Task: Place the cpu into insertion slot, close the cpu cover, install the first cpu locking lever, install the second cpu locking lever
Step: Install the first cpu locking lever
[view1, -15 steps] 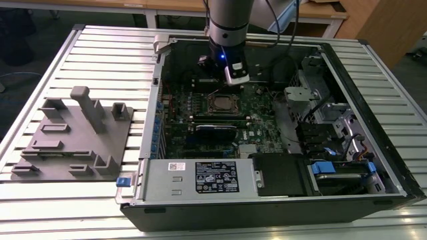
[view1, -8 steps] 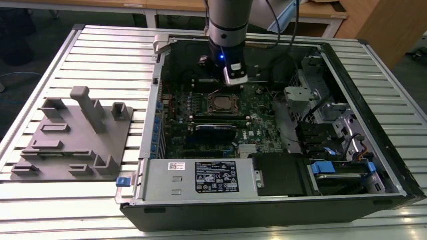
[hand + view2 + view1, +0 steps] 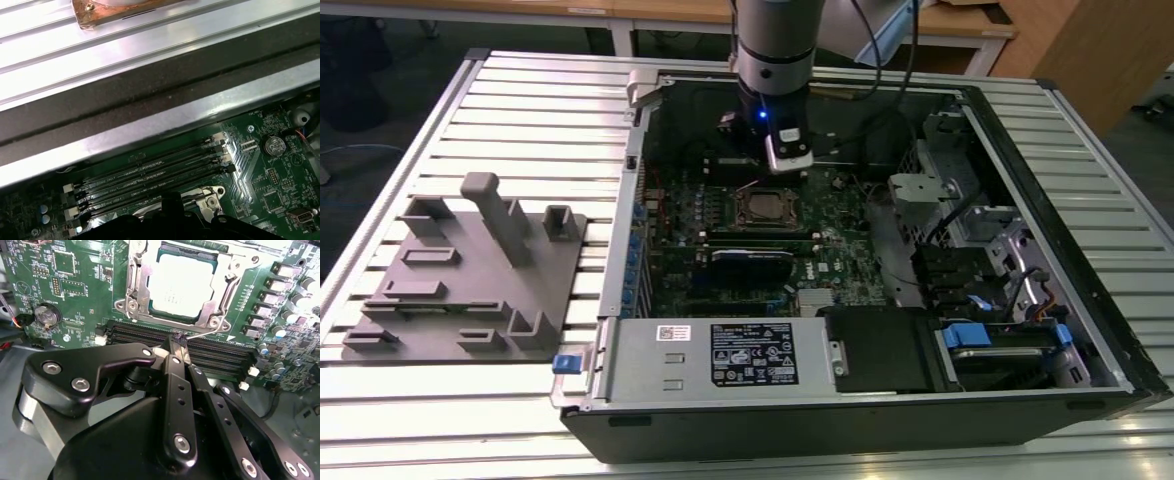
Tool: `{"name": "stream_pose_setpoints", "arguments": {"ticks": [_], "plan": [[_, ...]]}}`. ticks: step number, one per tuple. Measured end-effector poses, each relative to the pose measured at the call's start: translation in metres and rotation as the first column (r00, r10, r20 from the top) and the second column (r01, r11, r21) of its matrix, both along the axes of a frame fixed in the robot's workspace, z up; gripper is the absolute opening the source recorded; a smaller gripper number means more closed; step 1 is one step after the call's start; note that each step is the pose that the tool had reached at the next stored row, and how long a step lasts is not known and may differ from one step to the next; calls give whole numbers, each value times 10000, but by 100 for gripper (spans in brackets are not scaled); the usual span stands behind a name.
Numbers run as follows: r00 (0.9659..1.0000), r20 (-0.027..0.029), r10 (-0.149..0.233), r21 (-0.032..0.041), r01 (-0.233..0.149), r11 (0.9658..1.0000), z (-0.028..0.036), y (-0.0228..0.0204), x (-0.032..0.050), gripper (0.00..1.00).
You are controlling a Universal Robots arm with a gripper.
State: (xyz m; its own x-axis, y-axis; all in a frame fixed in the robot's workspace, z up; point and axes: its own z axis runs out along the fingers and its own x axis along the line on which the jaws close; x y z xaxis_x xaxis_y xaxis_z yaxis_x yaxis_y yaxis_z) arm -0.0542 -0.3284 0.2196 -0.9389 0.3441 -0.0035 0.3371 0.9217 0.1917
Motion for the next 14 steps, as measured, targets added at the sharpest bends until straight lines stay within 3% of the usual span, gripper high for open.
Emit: {"name": "stream_pose_setpoints", "arguments": {"ticks": [6, 14], "plan": [[9999, 14, -170, 0, 170, 9999, -12, 26, -1, 11], [9994, 56, -349, 1, 349, 9994, -45, 26, -2, 11]]}}
